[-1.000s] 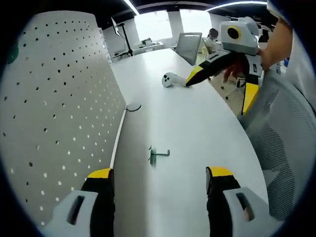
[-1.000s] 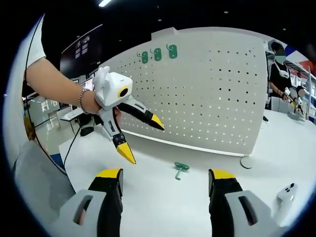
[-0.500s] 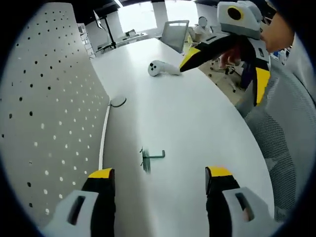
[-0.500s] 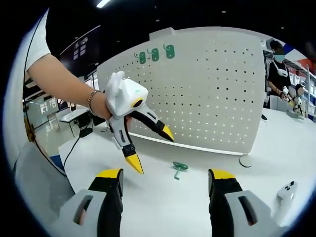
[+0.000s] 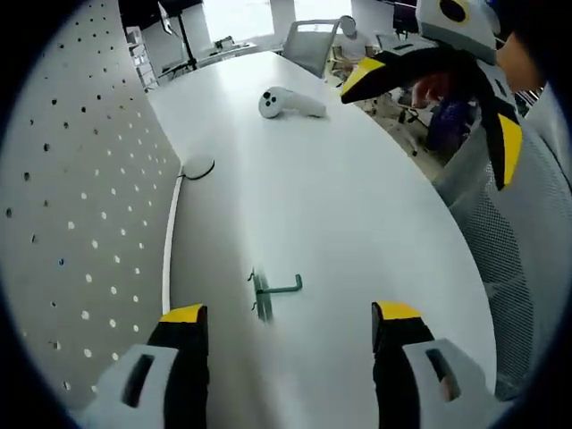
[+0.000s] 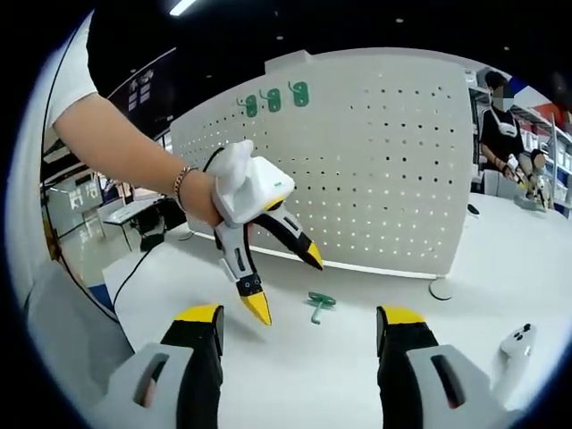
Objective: Insert the hook assembly into the mounting plate slot until the hook locks in place.
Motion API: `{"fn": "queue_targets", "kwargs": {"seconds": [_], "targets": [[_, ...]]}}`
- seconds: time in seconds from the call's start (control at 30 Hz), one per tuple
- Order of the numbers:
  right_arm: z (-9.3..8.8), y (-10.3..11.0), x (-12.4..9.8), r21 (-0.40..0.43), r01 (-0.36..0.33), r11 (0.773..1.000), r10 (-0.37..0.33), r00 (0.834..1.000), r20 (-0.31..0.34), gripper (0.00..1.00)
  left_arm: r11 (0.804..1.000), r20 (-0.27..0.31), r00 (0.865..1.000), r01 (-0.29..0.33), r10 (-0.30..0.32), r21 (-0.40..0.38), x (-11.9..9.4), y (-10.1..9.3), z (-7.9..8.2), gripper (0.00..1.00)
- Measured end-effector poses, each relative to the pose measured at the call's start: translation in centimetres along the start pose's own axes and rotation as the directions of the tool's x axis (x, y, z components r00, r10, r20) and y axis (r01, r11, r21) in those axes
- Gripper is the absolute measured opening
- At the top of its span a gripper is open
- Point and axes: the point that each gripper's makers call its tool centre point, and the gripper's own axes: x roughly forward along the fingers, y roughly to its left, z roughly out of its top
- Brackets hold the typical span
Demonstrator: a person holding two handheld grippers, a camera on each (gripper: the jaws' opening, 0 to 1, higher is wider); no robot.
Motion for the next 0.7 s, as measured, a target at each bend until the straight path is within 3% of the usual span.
{"fn": "queue_targets", "kwargs": {"seconds": [0.7], "targets": [[-0.5, -0.2, 0.1, 0.010, 0.003, 1.000, -0.003, 1.000, -0.017, 0.67, 0.998, -0.097, 0.993, 0.066, -0.067, -0.006, 2.9, -0.2, -1.5, 0.75]]}}
